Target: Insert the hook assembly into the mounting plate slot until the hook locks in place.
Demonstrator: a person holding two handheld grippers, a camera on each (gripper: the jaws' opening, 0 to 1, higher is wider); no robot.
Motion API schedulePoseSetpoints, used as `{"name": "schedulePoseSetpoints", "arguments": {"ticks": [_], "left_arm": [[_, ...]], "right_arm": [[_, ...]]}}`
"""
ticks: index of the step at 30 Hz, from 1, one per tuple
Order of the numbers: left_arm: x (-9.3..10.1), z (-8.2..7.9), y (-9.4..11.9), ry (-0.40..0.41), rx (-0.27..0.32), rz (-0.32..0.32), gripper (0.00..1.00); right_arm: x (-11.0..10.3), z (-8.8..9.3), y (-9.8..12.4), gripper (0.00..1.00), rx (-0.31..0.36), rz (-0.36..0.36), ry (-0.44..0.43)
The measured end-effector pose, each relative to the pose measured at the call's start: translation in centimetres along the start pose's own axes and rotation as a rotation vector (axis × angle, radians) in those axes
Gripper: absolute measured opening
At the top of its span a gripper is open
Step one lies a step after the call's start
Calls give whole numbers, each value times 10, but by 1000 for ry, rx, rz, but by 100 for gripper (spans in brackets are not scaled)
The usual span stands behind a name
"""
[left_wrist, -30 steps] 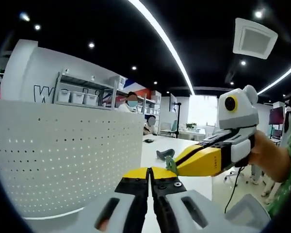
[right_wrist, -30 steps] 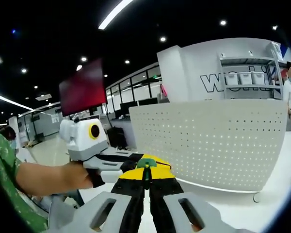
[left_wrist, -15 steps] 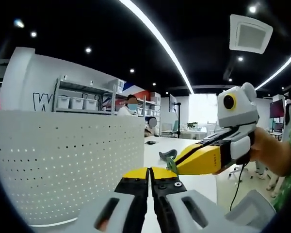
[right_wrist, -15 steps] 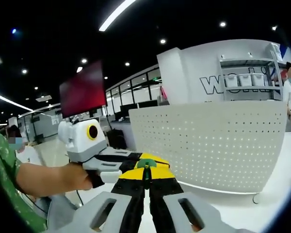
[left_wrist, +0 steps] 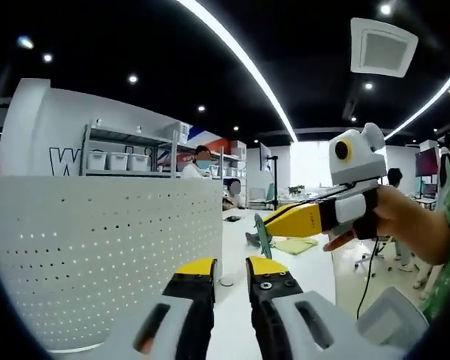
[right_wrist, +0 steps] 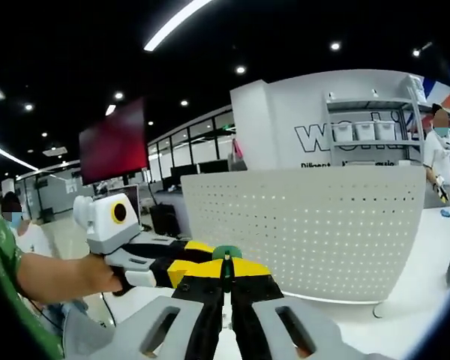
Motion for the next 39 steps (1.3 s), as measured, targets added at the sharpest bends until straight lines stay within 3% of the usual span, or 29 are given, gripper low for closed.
{"name": "schedulePoseSetpoints", "arguments": {"ticks": [6,13,25,35,39], "left_arm": [[4,-2,2,-3,8,20,26],[9,-2,4,5,9,36,43],[20,-6,14,51,15,88,96],[30,-4,24,23,-2,77,100],[30,-4,30,31,19,65,100]], "right_arm": [[4,1,2,0,0,12,-7],[7,2,4,0,-2,25,-9],[15,3,2,0,-4,41,-16],[27,0,3,0,5,80,-23],[36,-3,4,0,11,105,-22]]}}
Point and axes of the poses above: the point that each gripper's makers call its tool centre point, and the gripper's own axes: y roughly backward along the fingers, x roughly to its right, z roughly out of its underside, the point moved 9 cm from there along y, roughly backward along the fingers, and after that the axes turned 11 degrees about -x, right-handed, at the moved point
